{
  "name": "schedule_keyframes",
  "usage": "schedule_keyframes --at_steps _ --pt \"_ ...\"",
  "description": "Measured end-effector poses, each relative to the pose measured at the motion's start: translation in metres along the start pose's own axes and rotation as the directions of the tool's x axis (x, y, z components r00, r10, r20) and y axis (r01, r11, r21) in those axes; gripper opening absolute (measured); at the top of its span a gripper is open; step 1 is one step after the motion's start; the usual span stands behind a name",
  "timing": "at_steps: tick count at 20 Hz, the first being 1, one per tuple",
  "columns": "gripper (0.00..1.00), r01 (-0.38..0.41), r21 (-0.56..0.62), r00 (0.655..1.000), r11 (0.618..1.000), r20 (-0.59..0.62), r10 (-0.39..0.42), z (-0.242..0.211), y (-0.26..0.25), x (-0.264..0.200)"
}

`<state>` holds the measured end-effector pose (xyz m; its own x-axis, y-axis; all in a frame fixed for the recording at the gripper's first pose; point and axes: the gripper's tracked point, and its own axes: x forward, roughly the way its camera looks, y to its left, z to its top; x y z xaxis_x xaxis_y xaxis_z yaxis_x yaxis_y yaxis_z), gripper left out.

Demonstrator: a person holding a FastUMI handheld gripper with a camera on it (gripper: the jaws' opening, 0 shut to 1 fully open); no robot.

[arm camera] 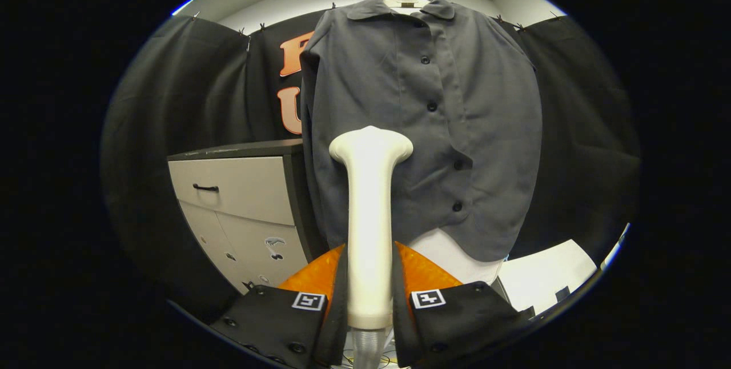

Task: Iron the clothes twice with a garment steamer, once on the left side and once on the right side.

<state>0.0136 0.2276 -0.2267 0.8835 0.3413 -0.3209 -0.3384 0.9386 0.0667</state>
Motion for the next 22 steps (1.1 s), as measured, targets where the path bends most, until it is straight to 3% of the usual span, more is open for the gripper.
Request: schedule_keyframes --at_steps 13,22 --pt "0.41 -0.014 -0.022 0.997 1.000 -0.072 0.012 -0.038 -0.002 -0.017" --pt "0.41 -0.030 -0.044 0.995 0.999 0.095 0.034 0.036 -0.026 -0.082"
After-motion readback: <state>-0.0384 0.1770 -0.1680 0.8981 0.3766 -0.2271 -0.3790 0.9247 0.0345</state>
